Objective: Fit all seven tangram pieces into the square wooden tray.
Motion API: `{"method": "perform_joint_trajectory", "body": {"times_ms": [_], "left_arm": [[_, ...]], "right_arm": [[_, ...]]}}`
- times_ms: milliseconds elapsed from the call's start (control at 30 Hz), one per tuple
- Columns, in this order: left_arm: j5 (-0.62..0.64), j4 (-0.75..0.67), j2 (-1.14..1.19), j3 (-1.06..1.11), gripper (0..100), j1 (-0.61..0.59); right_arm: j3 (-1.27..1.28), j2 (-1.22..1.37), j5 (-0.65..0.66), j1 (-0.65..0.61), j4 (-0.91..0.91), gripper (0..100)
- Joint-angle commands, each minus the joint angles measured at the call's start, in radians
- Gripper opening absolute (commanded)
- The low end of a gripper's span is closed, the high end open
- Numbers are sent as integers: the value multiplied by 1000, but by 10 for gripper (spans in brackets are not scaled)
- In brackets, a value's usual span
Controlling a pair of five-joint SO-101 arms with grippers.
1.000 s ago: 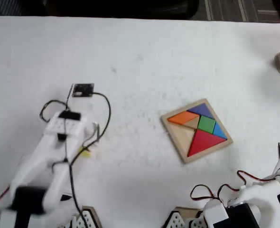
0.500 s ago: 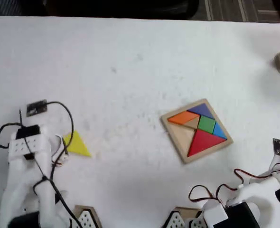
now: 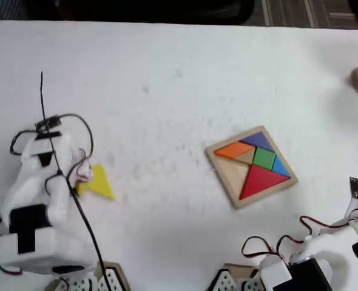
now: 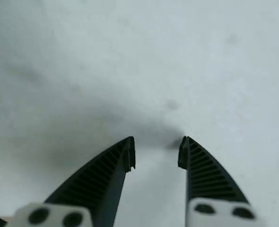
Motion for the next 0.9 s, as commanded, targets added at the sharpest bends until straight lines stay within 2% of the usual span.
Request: {"method": "perform_joint_trajectory", "body": {"times_ms": [0,267,533,600,733,867], "left_arm": [[15,-35,70,-210,23,111],[12,-35,143,-370,23,294],[3,-12,102,-381,24,317],[-71,3,101,-381,24,317],[-370,20,102,-381,24,318],[-411,51,97,-374,24,321]], "right_arm": [[-8,-42,11,10,-16,162],[-6,-33,11,12,-56,162],[12,-33,9,-2,-114,162],[29,-33,3,-21,-136,161],[66,-33,2,-41,-156,160],[77,-35,0,-65,-154,159]]}}
